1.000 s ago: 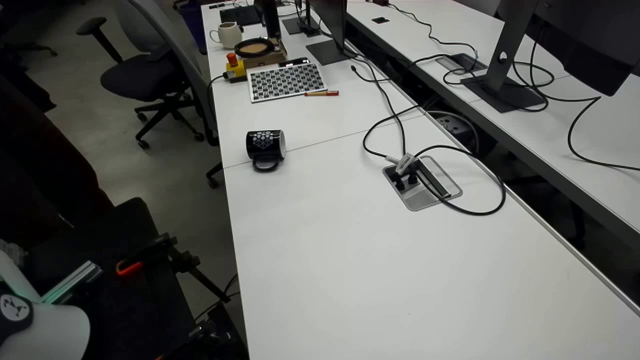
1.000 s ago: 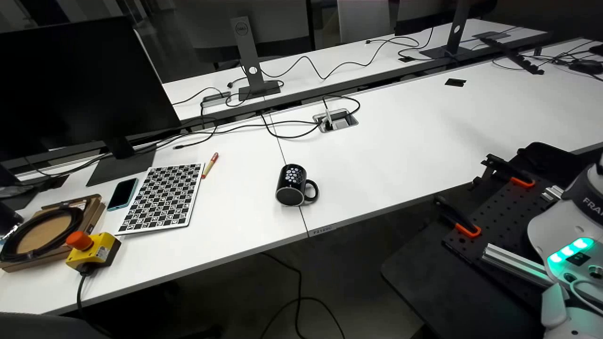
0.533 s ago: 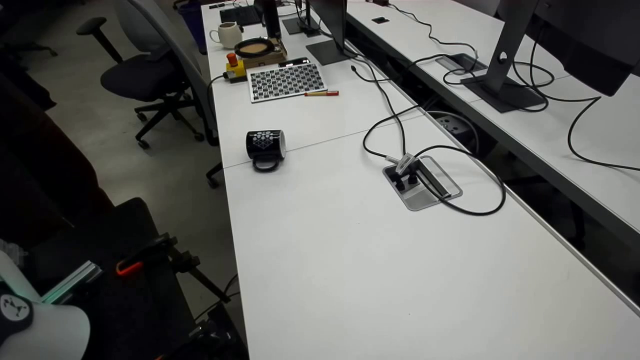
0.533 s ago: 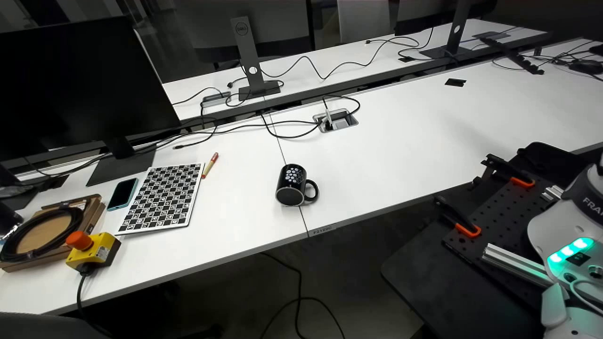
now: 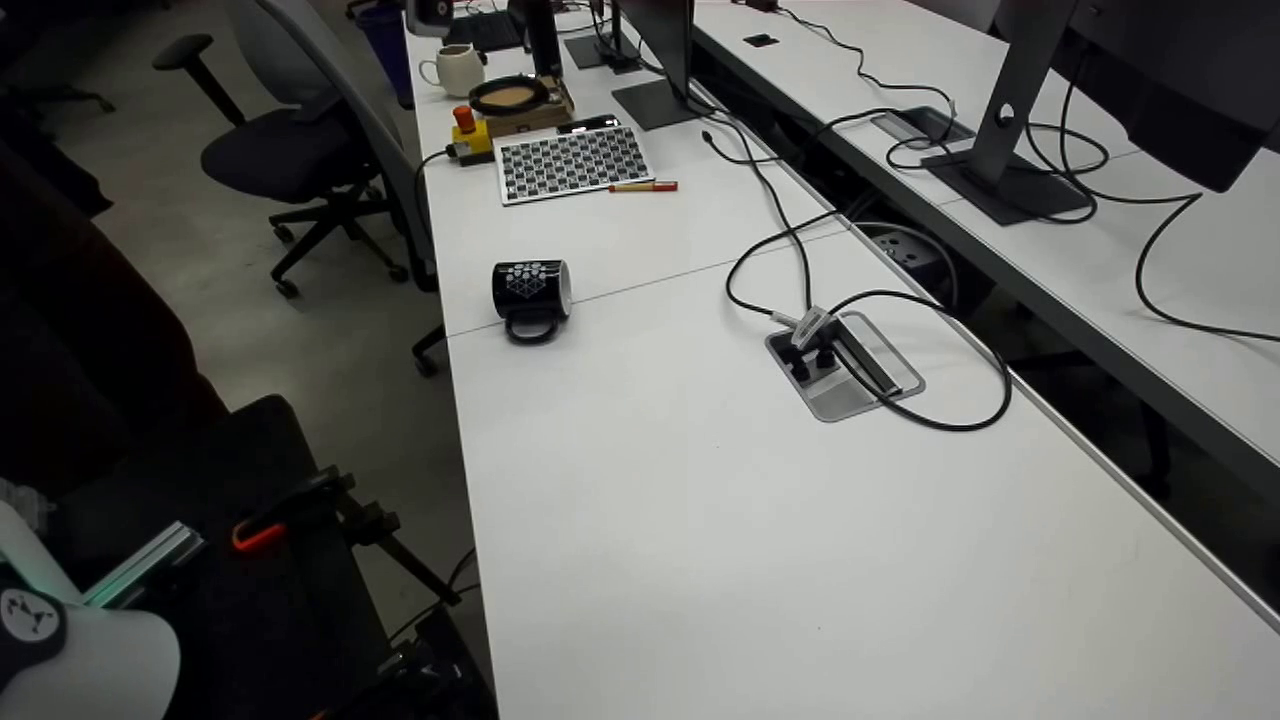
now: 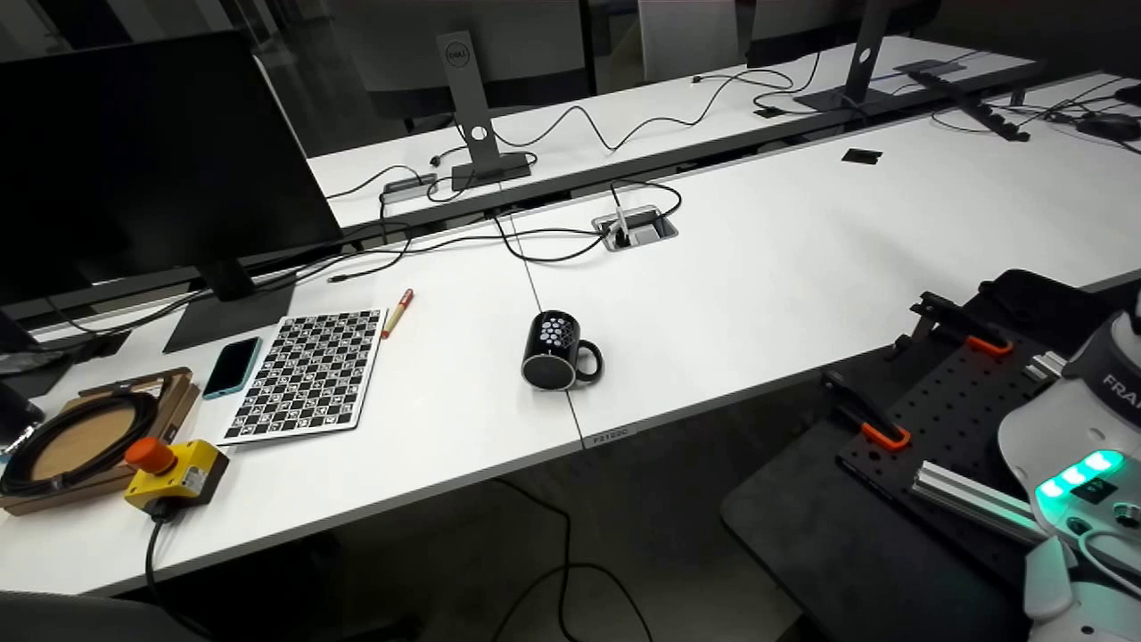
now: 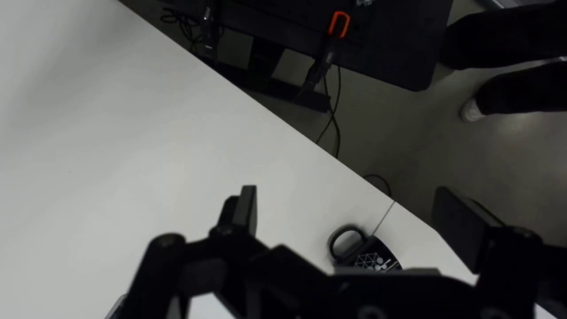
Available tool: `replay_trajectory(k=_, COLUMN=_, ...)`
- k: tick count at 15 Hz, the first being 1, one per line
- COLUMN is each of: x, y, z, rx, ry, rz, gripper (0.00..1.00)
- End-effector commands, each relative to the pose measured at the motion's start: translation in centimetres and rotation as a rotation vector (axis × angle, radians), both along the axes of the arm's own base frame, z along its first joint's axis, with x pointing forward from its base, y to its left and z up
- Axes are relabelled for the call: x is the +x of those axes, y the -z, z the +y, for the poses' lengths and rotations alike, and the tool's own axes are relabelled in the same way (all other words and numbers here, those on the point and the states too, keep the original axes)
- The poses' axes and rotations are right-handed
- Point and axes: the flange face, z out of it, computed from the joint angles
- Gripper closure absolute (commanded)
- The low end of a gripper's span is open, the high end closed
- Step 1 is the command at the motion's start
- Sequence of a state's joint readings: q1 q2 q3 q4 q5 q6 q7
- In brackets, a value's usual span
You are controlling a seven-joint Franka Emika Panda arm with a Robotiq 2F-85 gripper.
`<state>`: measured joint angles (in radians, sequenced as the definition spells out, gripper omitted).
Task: Pick the cup and put it upright on the table
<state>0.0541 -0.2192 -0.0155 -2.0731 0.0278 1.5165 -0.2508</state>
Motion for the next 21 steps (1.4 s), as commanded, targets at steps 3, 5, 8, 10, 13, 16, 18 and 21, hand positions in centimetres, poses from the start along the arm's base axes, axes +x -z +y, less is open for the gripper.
replay_trajectory(k=3, x=0.7, y=1.0, z=0.5, rx=-0.035, ry=0.014, rz=0.005, gripper=0.00)
replay_trajectory(k=5, x=0.7, y=1.0, z=0.5, rx=-0.036, ry=0.016, rz=0.005, gripper=0.00)
replay_trajectory(k=8, x=1.2, y=2.9, z=1.3, rx=0.061, ry=-0.009, rz=0.032, gripper=0.00)
replay_trajectory(k=10, x=1.9, y=5.3, z=2.9, rx=0.179, ry=-0.026, rz=0.070, gripper=0.00)
replay_trajectory(k=13, x=3.0, y=8.9, z=5.0, rx=0.329, ry=-0.046, rz=0.137, gripper=0.00)
replay_trajectory(k=16, x=4.3, y=12.3, z=6.5, rx=0.409, ry=-0.036, rz=0.180, gripper=0.00)
replay_trajectory(k=18, x=5.5, y=14.3, z=7.1, rx=0.417, ry=-0.005, rz=0.165, gripper=0.00)
replay_trajectory(k=21, x=7.7, y=16.7, z=8.1, rx=0.402, ry=0.028, rz=0.086, gripper=0.00)
